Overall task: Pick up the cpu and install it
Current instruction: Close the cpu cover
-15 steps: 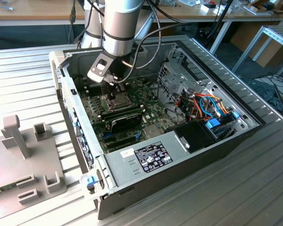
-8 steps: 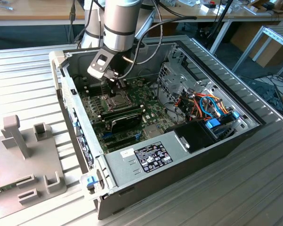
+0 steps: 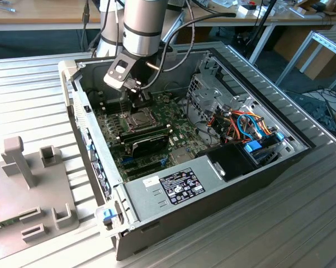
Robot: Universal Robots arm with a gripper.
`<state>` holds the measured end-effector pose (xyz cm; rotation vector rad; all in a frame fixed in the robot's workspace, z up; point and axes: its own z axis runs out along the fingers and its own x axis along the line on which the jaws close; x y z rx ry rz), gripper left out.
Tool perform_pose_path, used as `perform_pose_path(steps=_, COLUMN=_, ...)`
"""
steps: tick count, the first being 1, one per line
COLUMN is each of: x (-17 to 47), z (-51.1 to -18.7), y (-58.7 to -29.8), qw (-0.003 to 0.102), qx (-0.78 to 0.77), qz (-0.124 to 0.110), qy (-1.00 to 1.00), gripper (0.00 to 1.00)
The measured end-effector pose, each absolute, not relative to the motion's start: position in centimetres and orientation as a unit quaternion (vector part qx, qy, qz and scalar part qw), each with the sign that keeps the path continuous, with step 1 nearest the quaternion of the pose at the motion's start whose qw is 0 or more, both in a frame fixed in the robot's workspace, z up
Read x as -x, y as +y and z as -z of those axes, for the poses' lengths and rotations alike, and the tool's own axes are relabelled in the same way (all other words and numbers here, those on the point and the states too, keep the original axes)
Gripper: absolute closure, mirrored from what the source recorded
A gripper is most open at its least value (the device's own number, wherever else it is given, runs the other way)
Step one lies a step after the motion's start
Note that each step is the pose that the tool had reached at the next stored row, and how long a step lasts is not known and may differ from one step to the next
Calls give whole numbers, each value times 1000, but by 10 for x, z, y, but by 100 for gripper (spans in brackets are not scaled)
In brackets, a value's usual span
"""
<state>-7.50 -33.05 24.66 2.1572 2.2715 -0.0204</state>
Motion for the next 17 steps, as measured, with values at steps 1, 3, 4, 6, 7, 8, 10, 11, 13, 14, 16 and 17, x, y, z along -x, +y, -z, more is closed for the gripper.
perform_pose_path(steps=1, x=75, z=-247, y=-331, qw=4, qx=-689, qz=6, qy=725, gripper=84)
perform_pose_path(steps=3, x=75, z=-247, y=-331, qw=5, qx=-689, qz=7, qy=725, gripper=84)
perform_pose_path(steps=4, x=75, z=-247, y=-331, qw=5, qx=-689, qz=7, qy=725, gripper=84)
perform_pose_path(steps=6, x=75, z=-247, y=-331, qw=5, qx=-689, qz=7, qy=725, gripper=84)
perform_pose_path(steps=7, x=74, z=-247, y=-331, qw=5, qx=-689, qz=7, qy=725, gripper=84)
perform_pose_path(steps=8, x=74, z=-247, y=-331, qw=5, qx=-689, qz=7, qy=725, gripper=84)
perform_pose_path(steps=10, x=72, z=-247, y=-330, qw=5, qx=-689, qz=7, qy=725, gripper=84)
perform_pose_path(steps=11, x=71, z=-247, y=-331, qw=5, qx=-689, qz=7, qy=725, gripper=84)
perform_pose_path(steps=13, x=68, z=-247, y=-331, qw=5, qx=-689, qz=7, qy=725, gripper=84)
perform_pose_path(steps=14, x=64, z=-247, y=-331, qw=5, qx=-689, qz=7, qy=725, gripper=84)
perform_pose_path(steps=16, x=59, z=-247, y=-331, qw=5, qx=-689, qz=7, qy=725, gripper=84)
perform_pose_path(steps=17, x=56, z=-247, y=-331, qw=5, qx=-689, qz=7, qy=725, gripper=84)
